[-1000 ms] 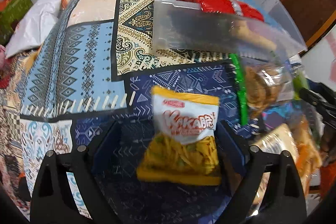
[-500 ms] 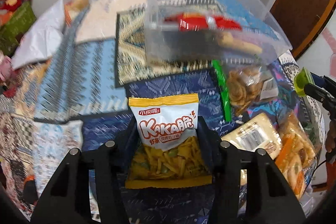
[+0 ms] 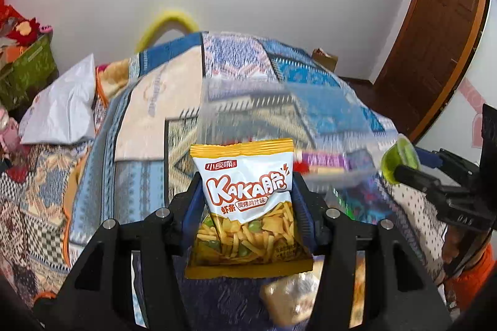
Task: Organize snacks
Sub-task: 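Grasp the green jelly cup with the right tool while the left tool lifts the KAKA bag, then drop the KAKA bag and jelly cup into the clear box, opening both tools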
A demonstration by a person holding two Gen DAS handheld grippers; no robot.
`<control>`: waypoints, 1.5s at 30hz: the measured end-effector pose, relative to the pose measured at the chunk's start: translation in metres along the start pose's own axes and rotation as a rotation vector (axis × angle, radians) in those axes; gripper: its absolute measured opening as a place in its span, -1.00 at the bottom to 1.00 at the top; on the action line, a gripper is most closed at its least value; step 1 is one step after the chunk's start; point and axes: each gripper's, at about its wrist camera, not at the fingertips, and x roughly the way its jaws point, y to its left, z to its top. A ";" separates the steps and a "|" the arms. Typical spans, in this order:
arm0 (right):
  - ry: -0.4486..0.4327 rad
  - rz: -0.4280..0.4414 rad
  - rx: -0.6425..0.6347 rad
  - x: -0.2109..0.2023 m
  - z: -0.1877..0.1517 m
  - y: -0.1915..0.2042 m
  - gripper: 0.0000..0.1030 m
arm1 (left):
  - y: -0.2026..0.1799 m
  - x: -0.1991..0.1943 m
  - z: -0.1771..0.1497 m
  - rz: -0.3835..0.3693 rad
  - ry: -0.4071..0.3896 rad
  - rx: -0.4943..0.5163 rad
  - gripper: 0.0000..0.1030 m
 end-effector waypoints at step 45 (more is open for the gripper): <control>0.058 -0.055 -0.002 0.054 0.030 0.007 0.50 | -0.016 0.053 0.036 0.024 0.009 -0.010 0.34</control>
